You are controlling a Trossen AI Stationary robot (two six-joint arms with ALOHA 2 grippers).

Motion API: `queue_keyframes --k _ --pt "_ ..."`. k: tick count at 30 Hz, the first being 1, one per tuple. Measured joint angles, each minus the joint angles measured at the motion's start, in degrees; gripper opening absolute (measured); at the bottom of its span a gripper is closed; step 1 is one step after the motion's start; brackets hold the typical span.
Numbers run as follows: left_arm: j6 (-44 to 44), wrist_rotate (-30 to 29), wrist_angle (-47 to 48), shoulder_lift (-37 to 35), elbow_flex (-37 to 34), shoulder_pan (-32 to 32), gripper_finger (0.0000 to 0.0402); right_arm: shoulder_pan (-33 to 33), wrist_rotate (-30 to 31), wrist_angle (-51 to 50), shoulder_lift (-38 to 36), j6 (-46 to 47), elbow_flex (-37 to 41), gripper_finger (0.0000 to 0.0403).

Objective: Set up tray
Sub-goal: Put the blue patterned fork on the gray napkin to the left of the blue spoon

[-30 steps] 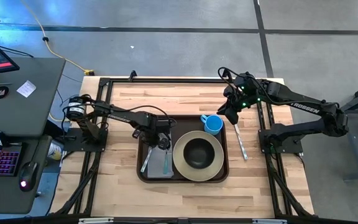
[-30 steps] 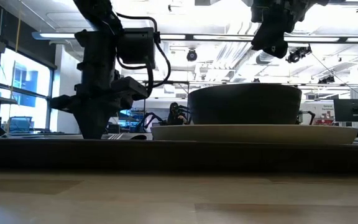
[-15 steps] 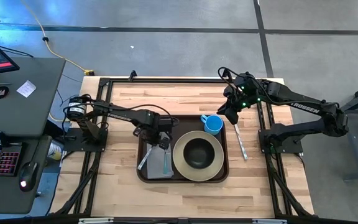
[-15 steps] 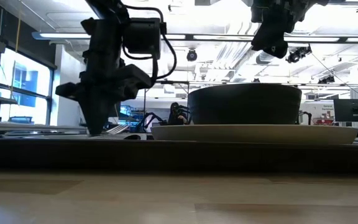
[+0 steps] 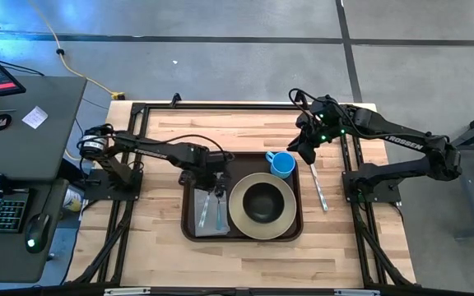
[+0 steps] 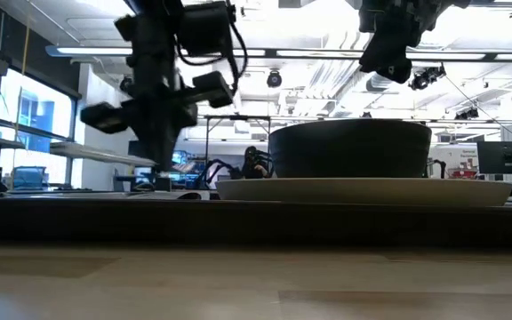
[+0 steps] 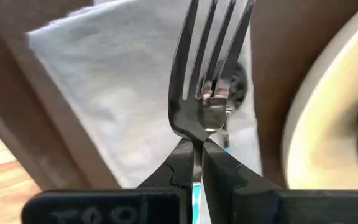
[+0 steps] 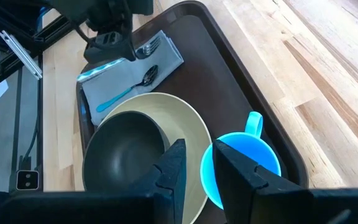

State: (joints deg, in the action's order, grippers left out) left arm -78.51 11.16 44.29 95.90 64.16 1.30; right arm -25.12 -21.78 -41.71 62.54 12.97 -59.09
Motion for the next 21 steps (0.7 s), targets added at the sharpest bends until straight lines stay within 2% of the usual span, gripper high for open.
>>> queue_keyframes --k 5,9,14,21 --pt "-5.6 -3.5 0.7 0.0 -0.3 -2.9 0.0053 0.0 -0.7 -0.1 0.0 -0.2 0.0 0.0071" --pt "-12.5 -8.7 -2.4 0.5 -0.1 -6.3 0.0055 0.0 -1.3 -1.0 0.0 -1.1 0.0 0.0071" --pt "-19.2 -12.9 -2.2 0.5 -0.1 -7.4 0.0051 0.0 -1.8 -2.4 0.0 -2.6 0.0 0.0071" --pt "-20.9 -13.8 0.7 0.7 -0.1 -7.3 0.0055 0.0 -2.5 -3.6 0.0 -3.0 0.0 0.0071"
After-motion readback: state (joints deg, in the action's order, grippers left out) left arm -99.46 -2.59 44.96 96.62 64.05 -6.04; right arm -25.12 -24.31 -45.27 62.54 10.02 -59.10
